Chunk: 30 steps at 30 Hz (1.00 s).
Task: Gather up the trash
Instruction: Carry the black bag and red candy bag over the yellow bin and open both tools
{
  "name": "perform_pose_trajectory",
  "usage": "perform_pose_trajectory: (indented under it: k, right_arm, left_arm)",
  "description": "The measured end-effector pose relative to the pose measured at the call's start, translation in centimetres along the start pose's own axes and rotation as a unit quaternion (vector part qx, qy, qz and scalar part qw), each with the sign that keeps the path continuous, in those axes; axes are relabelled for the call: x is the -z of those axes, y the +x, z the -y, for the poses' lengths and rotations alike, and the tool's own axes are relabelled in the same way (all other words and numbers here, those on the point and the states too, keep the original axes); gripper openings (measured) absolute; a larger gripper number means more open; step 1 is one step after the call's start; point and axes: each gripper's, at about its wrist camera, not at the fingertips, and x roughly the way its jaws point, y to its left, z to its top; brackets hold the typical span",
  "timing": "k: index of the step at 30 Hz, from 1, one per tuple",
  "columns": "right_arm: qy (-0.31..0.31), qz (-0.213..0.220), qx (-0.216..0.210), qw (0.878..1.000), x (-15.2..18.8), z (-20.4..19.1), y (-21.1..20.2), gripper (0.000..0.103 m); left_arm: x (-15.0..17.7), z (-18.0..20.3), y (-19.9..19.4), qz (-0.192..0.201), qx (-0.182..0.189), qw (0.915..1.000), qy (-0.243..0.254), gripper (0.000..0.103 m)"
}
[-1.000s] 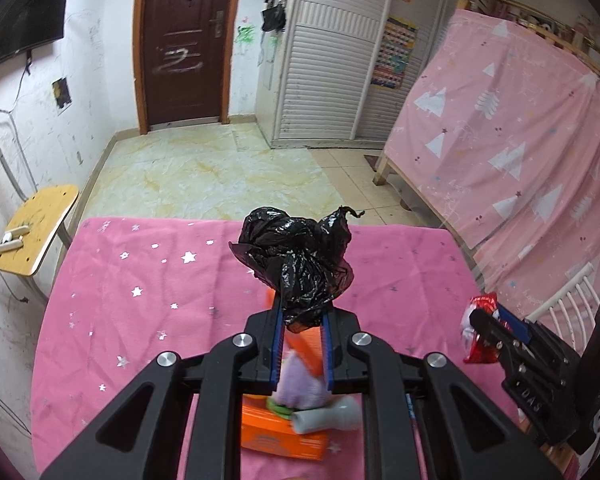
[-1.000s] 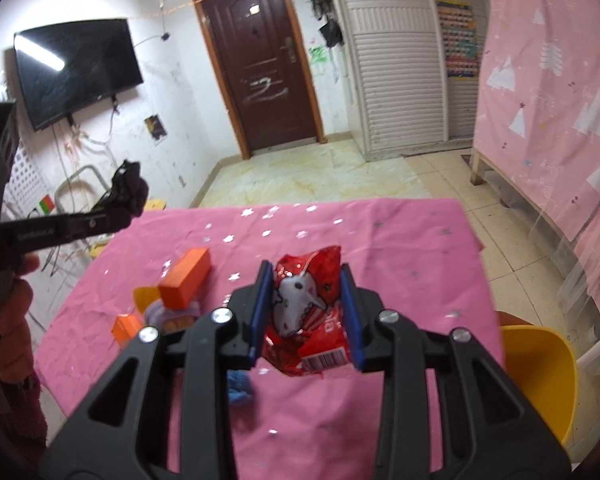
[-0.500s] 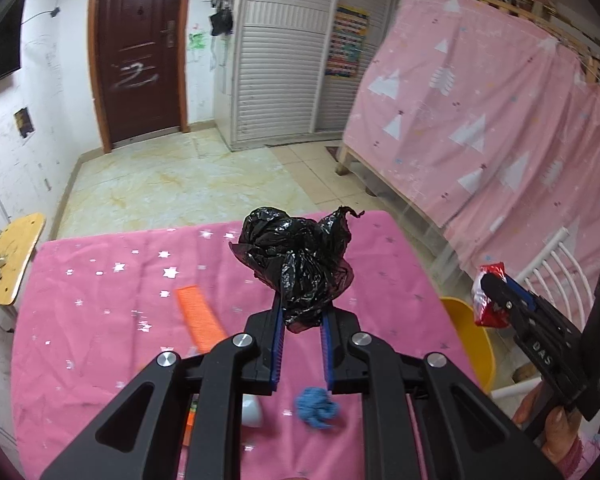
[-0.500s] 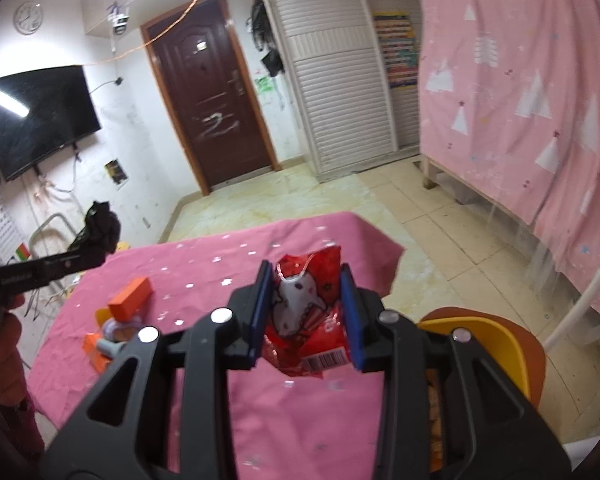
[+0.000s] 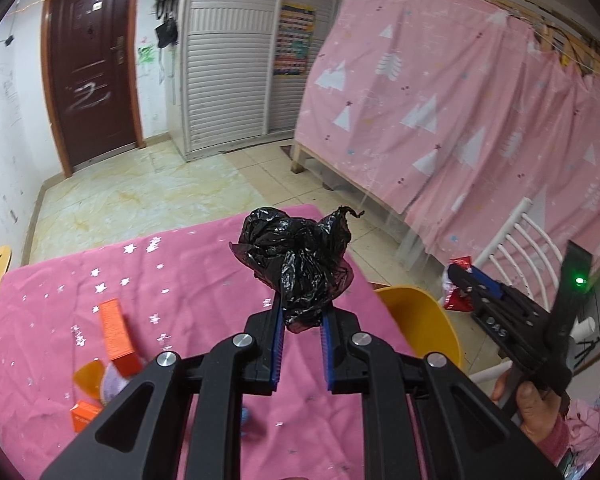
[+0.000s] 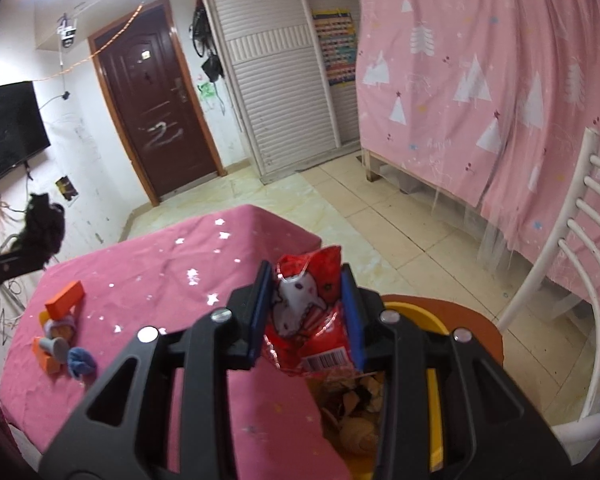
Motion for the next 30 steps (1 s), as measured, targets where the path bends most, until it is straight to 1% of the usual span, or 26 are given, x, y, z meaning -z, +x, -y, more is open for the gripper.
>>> perform_pose_trajectory:
  k: [5, 6, 10, 17, 21, 27, 28, 30]
  right_arm:
    - [0.007, -0.009, 0.005, 1.000, 0.6, 0.9, 0.4, 0.033]
    - [0.010, -0.011, 0.006, 1.000, 0.7, 1.3, 0.6, 0.034]
    - [0.020, -0.014, 0.007, 1.000, 1.2, 1.8, 0.8, 0.049]
    - [0.044, 0.001, 0.007, 0.999, 1.0, 3.8, 0.1, 0.050]
    - [0.062, 0.013, 0.013, 0.998, 0.9, 5.1, -0.7, 0.050]
    - [0.083, 0.028, 0.016, 0.996, 0.8, 6.8, -1.6, 0.050]
    - [0.085, 0.030, 0.016, 0.996, 0.8, 7.0, -1.7, 0.050]
    - [0.089, 0.033, 0.015, 0.995, 0.9, 7.2, -1.9, 0.051]
  left_arm:
    - [0.0, 2.3, 0.4, 0.000, 0.022, 0.9996, 0.017, 0.008]
    - [0.1, 2.9, 0.5, -0.001, 0.025, 0.9995, 0.021, 0.008]
    - [0.0, 4.8, 1.1, -0.005, 0.034, 0.9988, 0.035, 0.008]
    - [0.0, 7.4, 2.5, -0.016, 0.051, 0.9973, 0.051, 0.008]
    - [0.2, 9.1, 3.6, -0.018, 0.077, 0.9950, 0.061, 0.008]
    - [0.4, 11.8, 5.6, -0.036, 0.112, 0.9904, 0.074, 0.008]
    - [0.3, 12.3, 6.1, -0.039, 0.113, 0.9899, 0.075, 0.010]
    - [0.1, 13.1, 6.9, -0.043, 0.113, 0.9898, 0.076, 0.019]
